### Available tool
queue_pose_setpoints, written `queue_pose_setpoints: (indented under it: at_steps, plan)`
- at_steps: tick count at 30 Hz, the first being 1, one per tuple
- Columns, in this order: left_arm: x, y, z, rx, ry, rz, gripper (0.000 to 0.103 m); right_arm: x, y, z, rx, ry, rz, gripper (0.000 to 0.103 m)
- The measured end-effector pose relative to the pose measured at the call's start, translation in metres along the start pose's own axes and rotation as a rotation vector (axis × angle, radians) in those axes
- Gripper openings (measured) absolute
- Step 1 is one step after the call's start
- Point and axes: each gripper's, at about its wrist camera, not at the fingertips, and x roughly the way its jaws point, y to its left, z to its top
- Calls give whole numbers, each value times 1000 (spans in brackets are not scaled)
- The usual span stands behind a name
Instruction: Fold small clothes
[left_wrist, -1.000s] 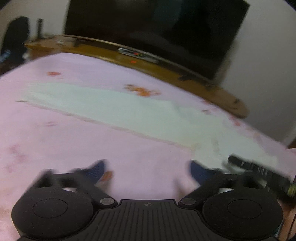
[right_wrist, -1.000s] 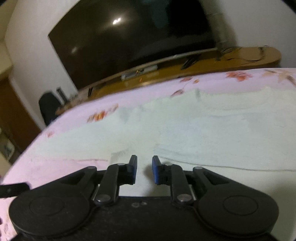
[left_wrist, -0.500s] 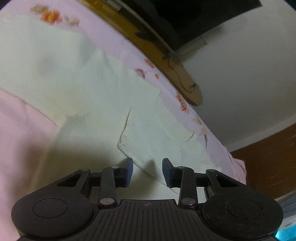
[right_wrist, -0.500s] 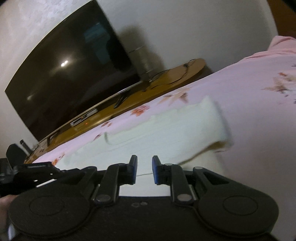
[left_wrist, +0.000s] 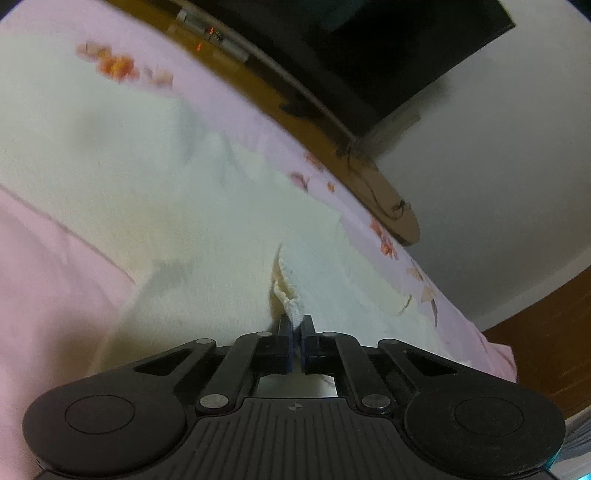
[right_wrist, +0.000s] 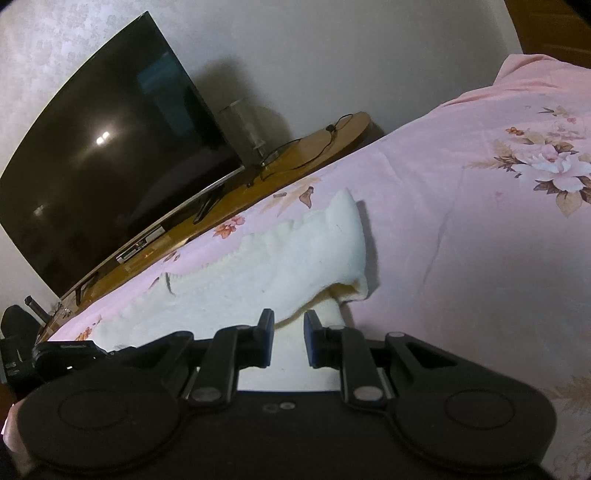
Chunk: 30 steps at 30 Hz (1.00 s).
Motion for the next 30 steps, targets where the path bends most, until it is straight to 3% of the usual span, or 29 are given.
queue_pose_setpoints:
  at_steps: [9,24,30]
  plan:
    - [-38,20,19,62,-47,42,3,4,-6,1,-7,17,-21,19]
    - [-30,37,26,49,-54,72,3,28,-24,7,5,66,-71,20]
    - [-24,42,24,51,-38,80,3,28,-21,13,16,15,-47,19]
